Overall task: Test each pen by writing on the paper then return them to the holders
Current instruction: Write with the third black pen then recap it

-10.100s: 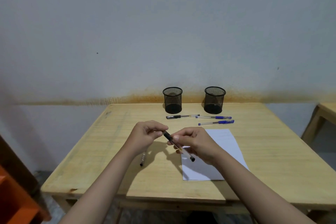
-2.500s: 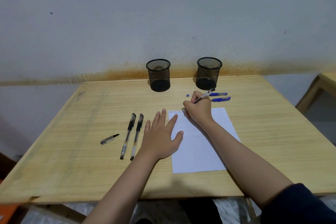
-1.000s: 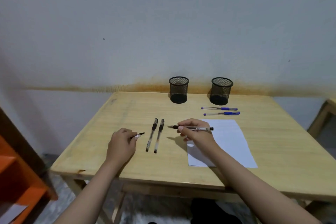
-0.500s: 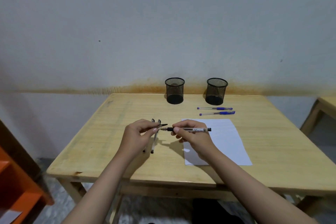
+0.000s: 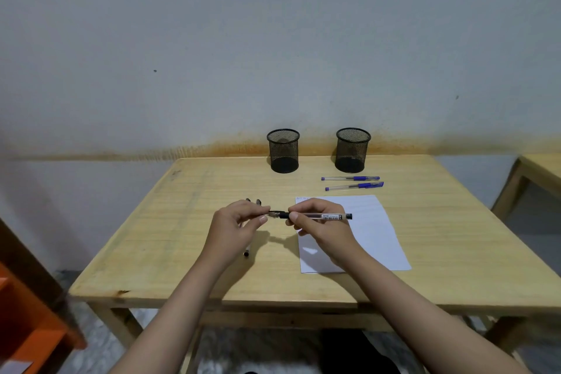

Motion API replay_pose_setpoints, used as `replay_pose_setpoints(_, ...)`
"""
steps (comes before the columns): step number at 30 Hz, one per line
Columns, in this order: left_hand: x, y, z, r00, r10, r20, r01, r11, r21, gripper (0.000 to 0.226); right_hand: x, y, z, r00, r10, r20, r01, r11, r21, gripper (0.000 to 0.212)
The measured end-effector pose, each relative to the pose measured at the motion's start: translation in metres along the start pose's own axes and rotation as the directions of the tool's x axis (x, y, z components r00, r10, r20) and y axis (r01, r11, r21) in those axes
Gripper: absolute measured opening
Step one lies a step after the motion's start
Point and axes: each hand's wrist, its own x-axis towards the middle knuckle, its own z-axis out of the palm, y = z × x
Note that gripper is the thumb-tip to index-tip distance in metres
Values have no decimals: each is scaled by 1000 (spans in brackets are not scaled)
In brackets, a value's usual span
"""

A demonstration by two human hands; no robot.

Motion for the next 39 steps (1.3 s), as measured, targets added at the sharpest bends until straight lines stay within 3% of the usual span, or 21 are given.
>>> replay_pose_setpoints(11,9,17,4,990,137,-33,-138,990,-7,31,-7,-1,4,991,-112,-68,114,993,23,9)
replay_pose_setpoints(13,13,14,1,994,109,-13,-109,992,-67,39,-6,-3,1,992,-125,-5,125,992,7,11)
replay_pose_setpoints(15,16,8,-3,997,75,16,-73,988,-136,47,-4,-5,-3,980,-135,145,128,990,58,14)
replay_pose_setpoints(17,18,2,-6,997,66,47,-57,985,-166,50,-1,-5,-6,959,-30,282,-18,986,168,13)
replay_pose_setpoints(19,19,-4,-9,996,56,72,-45,988,-150,44,3,-5,-5,944,91,317,-148,976,160,14)
replay_pose_setpoints(23,16,-14,-11,996,-29,87,32,999,-41,26,9,0,8,952,182,245,-198,979,40,16)
replay_pose_setpoints(27,12,-35,-27,990,-141,2,138,972,189,31,22,6,20,960,258,113,-259,966,-6,22)
replay_pose_setpoints(31,2,-72,-45,977,-200,78,115,796,594,44,43,15,29,952,306,-30,-308,949,-74,24)
replay_pose_setpoints(34,-3,-86,-47,957,-267,112,134,749,648,49,61,26,38,942,325,-88,-335,931,-145,27)
replay_pose_setpoints(39,-3,-88,-43,964,-247,97,128,752,646,50,77,39,55,938,319,-133,-344,894,-285,16)
